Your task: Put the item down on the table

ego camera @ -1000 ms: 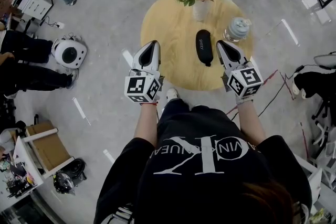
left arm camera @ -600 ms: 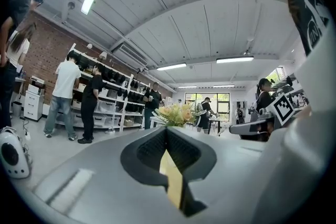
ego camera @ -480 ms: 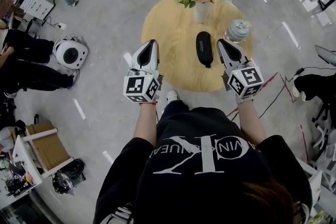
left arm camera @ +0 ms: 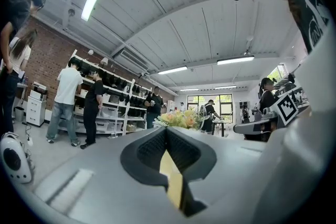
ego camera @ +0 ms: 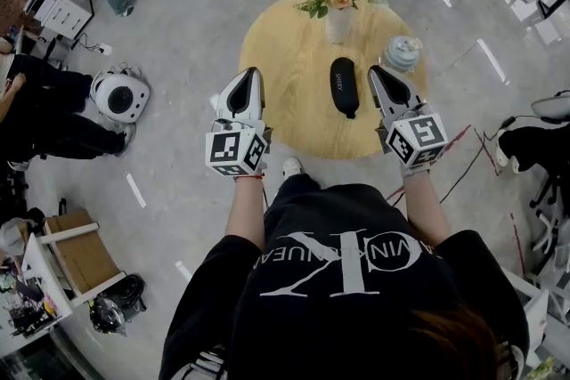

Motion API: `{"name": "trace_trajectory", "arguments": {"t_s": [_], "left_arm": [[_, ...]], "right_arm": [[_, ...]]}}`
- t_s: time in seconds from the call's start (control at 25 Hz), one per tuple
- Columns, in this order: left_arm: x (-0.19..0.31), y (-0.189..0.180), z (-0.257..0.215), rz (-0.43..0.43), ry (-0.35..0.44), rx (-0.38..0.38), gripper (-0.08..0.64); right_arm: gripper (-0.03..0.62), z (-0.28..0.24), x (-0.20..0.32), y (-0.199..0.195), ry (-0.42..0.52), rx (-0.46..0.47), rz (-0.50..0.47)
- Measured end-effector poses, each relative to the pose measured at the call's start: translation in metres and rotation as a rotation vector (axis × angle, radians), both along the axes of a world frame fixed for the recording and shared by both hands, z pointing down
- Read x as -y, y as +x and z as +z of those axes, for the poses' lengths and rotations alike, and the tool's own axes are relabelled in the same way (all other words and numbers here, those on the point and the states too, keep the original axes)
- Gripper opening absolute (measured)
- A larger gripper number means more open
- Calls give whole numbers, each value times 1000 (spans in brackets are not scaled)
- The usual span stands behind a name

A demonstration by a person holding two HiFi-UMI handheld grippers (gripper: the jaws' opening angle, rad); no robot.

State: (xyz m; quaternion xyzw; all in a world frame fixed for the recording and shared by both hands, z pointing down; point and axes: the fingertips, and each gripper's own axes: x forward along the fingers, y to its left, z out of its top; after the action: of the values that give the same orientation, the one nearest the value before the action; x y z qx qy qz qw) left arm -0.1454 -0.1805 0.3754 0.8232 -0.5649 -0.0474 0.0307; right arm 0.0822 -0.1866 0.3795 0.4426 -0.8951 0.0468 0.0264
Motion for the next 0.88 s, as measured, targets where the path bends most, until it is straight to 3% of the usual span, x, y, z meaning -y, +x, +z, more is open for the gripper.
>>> {"name": "trace_trajectory", "arguments": {"t_s": [0.88], "left_arm": [[-3,1,-7,-13,13,17,11]], "right_arm": [[23,-7,1,0,21,5,-7]]}}
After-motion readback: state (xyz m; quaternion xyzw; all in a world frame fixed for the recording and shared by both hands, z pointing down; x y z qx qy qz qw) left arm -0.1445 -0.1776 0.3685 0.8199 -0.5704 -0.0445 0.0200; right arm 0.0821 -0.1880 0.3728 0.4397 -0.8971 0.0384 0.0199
